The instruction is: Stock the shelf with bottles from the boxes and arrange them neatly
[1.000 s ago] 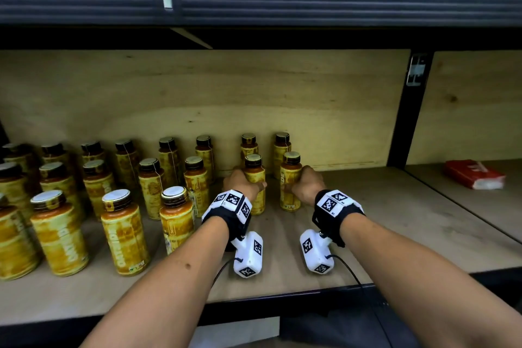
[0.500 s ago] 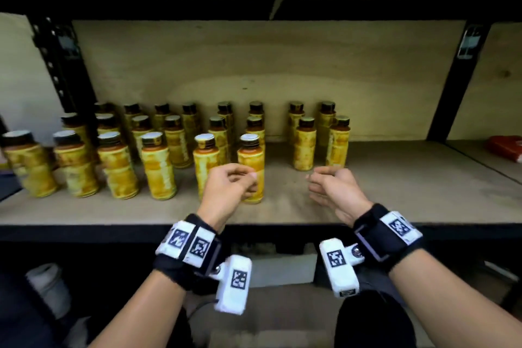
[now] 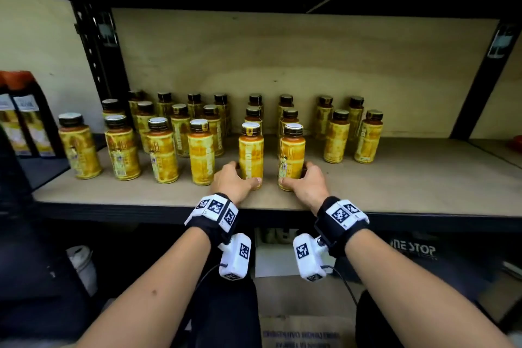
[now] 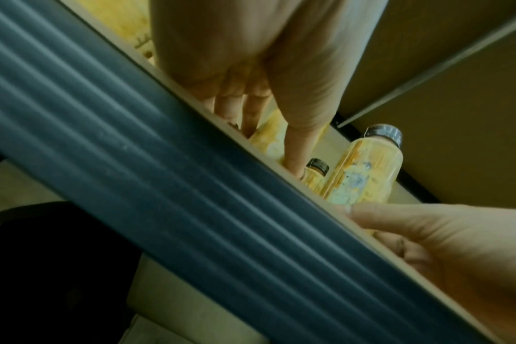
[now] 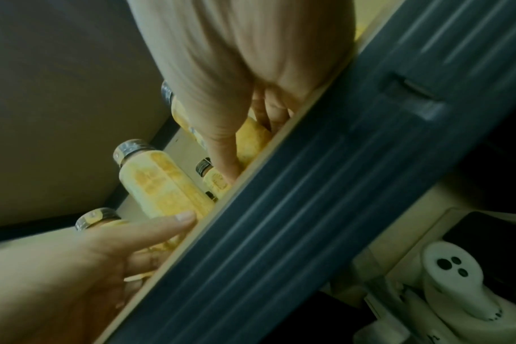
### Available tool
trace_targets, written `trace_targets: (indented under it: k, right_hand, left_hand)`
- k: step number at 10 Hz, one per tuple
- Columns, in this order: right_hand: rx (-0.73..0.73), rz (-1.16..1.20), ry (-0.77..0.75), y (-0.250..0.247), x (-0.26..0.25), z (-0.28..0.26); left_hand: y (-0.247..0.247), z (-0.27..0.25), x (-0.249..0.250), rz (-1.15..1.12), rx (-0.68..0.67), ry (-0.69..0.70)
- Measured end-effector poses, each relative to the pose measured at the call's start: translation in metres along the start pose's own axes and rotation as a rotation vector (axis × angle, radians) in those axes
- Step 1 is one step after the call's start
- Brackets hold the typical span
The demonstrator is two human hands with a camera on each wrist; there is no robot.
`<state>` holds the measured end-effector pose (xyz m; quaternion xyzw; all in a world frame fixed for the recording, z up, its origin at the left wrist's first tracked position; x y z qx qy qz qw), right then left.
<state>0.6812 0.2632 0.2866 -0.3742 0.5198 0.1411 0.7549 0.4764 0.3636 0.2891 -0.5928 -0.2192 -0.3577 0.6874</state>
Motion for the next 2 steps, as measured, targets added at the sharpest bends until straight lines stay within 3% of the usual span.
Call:
trace_targets:
  k: [1,2]
  right_hand:
    - [-0.015,-0.010,-0.004,-0.004,-0.006,-0.006]
    - [-0.032,0.101,0.032,-0.022,-0.001,-0.018]
  left_hand:
    - [-0.007,-0.004,0.012,0.020,0.011,0.059]
    - [-0.017,-0.014,0.004,-0.174,-0.008,0.117]
Point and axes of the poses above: each hand's wrist, its own z-axis towards the middle knuckle, its own y-axis out of the palm, x = y × z, the point moved 10 cm from there along z, towards the middle knuckle, and after that the axes turned 6 degrees about x, right-handed, at the moved point
